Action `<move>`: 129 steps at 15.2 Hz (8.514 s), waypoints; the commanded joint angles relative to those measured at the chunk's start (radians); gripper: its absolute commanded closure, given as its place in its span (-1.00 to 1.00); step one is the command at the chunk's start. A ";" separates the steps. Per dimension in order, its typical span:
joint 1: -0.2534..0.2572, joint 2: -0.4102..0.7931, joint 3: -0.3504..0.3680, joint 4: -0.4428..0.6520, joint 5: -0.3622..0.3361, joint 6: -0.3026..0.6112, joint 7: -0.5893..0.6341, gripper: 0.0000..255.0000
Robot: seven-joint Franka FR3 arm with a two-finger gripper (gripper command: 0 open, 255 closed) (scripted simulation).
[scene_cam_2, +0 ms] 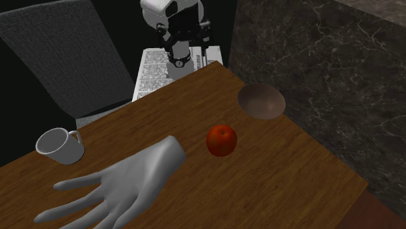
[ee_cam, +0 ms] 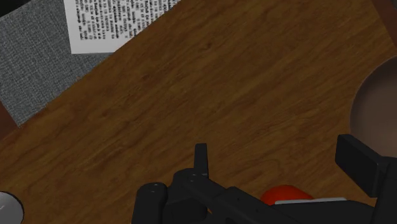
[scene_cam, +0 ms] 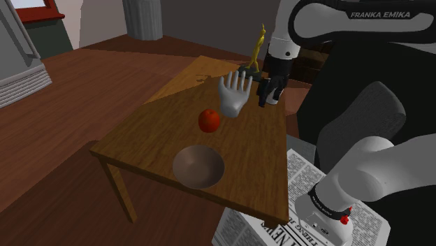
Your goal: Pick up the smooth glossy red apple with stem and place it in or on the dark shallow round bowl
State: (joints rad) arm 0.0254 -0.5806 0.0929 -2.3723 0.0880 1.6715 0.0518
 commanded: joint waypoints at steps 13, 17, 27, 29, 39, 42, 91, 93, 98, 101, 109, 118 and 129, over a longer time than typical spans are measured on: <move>0.019 0.485 0.132 0.272 -0.075 0.297 0.176 -1.00; 0.032 0.624 0.152 0.389 -0.130 0.334 0.233 -1.00; 0.033 0.658 0.150 0.325 -0.141 0.431 0.241 -1.00; 0.033 0.658 0.150 0.325 -0.141 0.431 0.241 -1.00; 0.033 0.658 0.150 0.325 -0.141 0.431 0.241 1.00; 0.033 0.658 0.150 0.325 -0.141 0.431 0.241 1.00; 0.211 0.379 0.366 0.462 -0.016 0.028 0.589 1.00; 0.212 0.377 0.367 0.434 -0.015 0.055 0.588 1.00; 0.214 0.378 0.370 0.368 -0.014 0.122 0.588 1.00; 0.215 0.381 0.373 0.331 -0.014 0.163 0.590 1.00; 0.217 0.401 0.382 0.241 -0.019 0.270 0.596 1.00; 0.217 0.416 0.386 0.202 -0.024 0.323 0.601 1.00; 0.216 0.394 0.379 0.284 -0.017 0.221 0.595 -1.00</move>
State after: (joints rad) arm 0.2401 -0.1827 0.4711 -2.1189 0.0696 1.9280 0.6434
